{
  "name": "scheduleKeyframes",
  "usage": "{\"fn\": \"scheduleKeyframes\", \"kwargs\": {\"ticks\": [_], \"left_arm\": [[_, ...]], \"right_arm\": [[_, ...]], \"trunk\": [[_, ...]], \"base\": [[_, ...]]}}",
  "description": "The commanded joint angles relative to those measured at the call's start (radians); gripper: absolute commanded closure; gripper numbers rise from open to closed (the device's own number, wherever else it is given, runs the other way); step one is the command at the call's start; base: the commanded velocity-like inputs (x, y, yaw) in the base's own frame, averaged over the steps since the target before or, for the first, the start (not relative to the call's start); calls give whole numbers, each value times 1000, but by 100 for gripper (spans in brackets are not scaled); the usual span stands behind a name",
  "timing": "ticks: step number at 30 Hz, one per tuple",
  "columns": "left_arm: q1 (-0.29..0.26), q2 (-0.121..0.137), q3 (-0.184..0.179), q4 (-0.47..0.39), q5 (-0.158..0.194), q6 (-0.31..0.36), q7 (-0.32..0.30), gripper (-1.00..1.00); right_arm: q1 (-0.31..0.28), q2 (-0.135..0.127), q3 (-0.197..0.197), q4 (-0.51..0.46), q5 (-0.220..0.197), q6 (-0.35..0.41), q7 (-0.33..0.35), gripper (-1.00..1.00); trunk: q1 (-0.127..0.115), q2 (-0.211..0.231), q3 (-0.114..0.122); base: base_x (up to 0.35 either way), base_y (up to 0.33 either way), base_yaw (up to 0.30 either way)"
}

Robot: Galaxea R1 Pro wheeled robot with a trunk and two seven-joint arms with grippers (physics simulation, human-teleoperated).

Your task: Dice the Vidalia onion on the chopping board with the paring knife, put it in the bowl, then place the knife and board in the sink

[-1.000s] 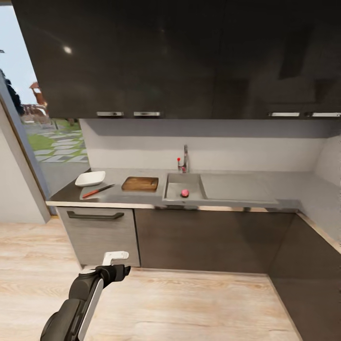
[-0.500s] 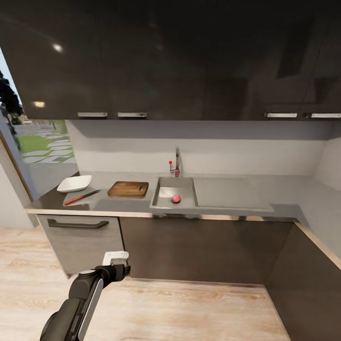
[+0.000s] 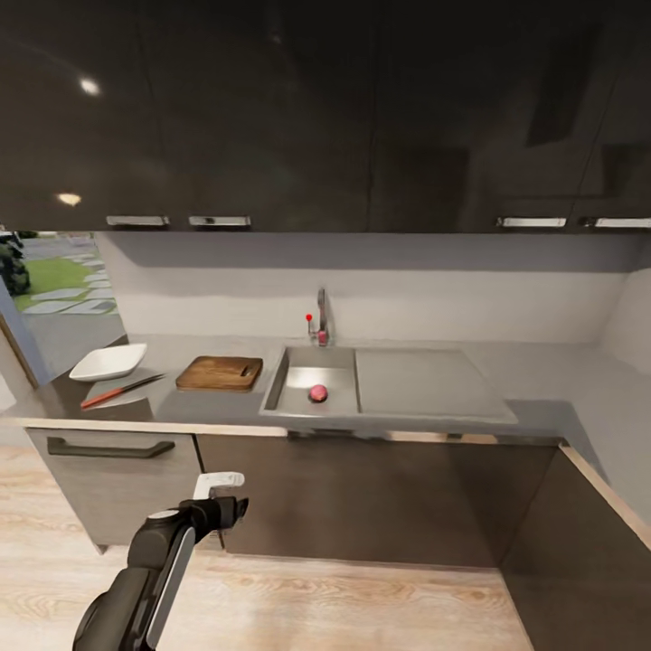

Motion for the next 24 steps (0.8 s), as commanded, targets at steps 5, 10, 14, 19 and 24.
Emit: {"fn": "scheduleKeyframes", "kwargs": {"ticks": [5, 10, 14, 19, 24], "left_arm": [[-1, -1, 2, -65, 2, 9, 0, -100], [-2, -6, 3, -130, 3, 5, -3, -100], [-17, -8, 2, -147, 5, 4, -5, -100], [-35, -10, 1, -149, 7, 3, -9, -100], [-41, -10, 1, -149, 6, 3, -10, -100]], "right_arm": [[0, 0, -1, 1, 4, -1, 0, -100], [0, 0, -1, 11, 5, -2, 0, -100], [0, 0, -1, 15, 5, -2, 0, -100], [0, 0, -1, 16, 5, -3, 1, -100], [0, 0, -1, 16, 5, -3, 1, -100]], "trunk": [[1, -1, -1], [1, -1, -1], [1, -1, -1], [1, -1, -1], [1, -1, -1]], "base": [[223, -81, 0], [66, -10, 0], [6, -1, 0], [7, 0, -9], [196, 0, -125]]}}
